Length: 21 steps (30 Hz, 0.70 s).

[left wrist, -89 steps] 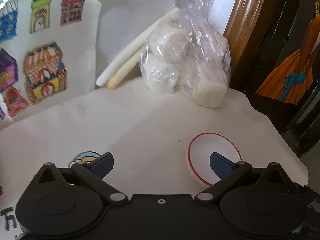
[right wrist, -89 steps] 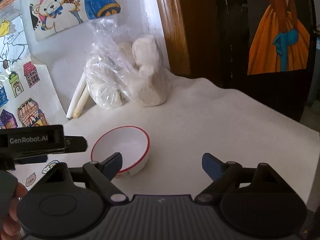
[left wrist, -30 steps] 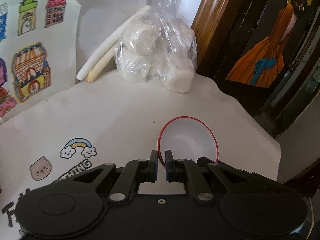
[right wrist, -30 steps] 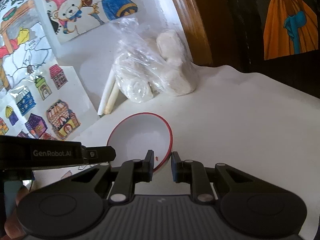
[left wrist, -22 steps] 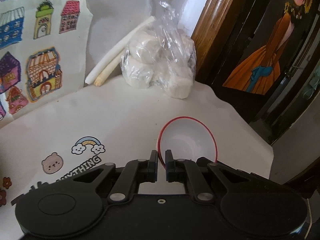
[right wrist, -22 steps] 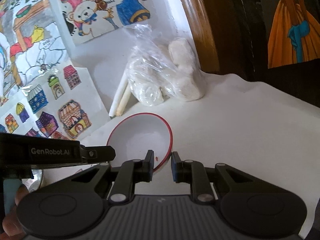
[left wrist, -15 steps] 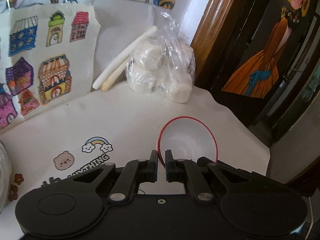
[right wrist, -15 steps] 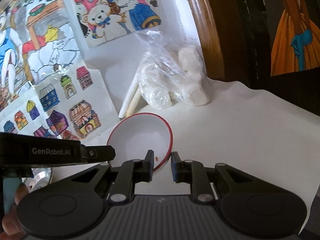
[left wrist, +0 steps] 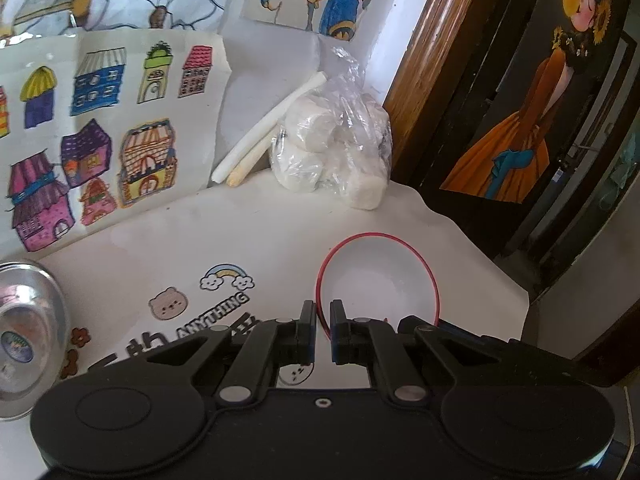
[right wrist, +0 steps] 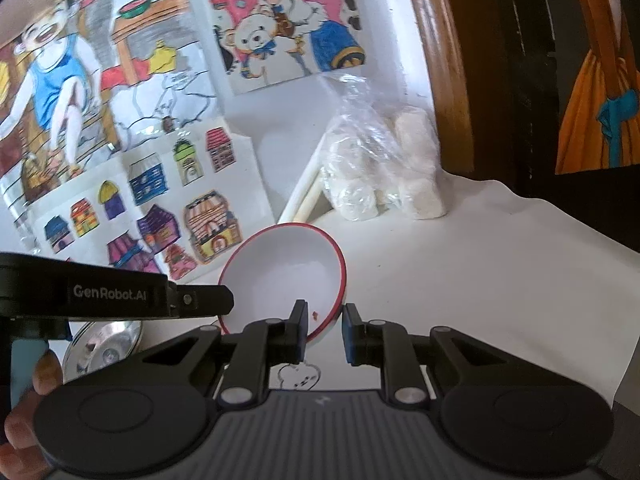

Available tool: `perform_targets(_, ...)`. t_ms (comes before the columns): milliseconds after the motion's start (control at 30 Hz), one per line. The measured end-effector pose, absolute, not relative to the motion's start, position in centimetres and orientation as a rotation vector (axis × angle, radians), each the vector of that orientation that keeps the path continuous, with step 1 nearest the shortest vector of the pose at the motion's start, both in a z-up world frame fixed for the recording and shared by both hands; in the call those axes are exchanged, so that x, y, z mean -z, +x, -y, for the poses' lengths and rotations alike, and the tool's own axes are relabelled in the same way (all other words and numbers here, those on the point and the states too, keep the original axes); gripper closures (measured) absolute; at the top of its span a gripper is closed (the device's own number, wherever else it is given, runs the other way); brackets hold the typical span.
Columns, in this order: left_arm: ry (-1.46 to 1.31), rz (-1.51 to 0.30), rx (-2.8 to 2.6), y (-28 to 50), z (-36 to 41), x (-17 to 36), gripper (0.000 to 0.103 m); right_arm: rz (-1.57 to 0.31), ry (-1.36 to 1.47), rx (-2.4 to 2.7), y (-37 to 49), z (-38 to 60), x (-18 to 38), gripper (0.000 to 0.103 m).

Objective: Organize plates and bowls
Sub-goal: 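Lift the small white bowl with both tools and carry it over the nested bowls, then lower the small bowl into the larger white bowl and open both tools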

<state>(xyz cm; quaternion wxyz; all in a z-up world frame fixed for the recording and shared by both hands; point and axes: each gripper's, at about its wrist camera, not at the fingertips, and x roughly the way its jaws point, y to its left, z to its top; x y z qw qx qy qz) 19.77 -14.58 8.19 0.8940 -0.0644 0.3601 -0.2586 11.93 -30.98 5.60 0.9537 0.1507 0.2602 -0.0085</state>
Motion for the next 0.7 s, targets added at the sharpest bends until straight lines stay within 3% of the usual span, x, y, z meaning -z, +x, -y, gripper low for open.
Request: perform_targets(700, -0.119, -0.732, 0.525, 15.7, 6.6, -7.2, 0.097, -0.569, 0.213, -0.104, 8.9, 23.9, -6.6, 0.082)
